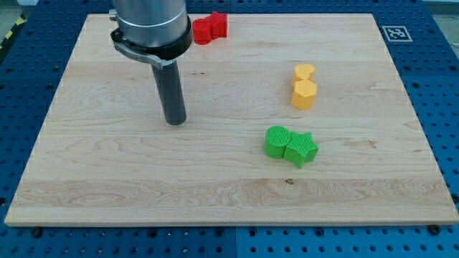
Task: Move your arm towards the blue cube
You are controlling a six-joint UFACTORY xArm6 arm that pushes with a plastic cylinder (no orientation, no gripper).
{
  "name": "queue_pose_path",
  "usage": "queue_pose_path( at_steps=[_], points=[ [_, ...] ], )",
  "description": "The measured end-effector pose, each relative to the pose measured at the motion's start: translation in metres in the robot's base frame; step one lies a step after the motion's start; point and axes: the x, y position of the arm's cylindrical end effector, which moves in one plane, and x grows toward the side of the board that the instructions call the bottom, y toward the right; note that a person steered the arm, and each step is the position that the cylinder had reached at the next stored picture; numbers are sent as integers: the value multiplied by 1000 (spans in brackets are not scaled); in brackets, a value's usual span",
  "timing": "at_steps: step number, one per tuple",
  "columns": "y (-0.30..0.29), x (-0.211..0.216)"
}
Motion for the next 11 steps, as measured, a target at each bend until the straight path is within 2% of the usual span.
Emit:
queue_pose_path(
  at_steps=[5,6,8,10,11],
  points=[
    [-12,17],
    [-17,84],
    [-21,95],
    [-80,46],
    [-85,-9]
  ],
)
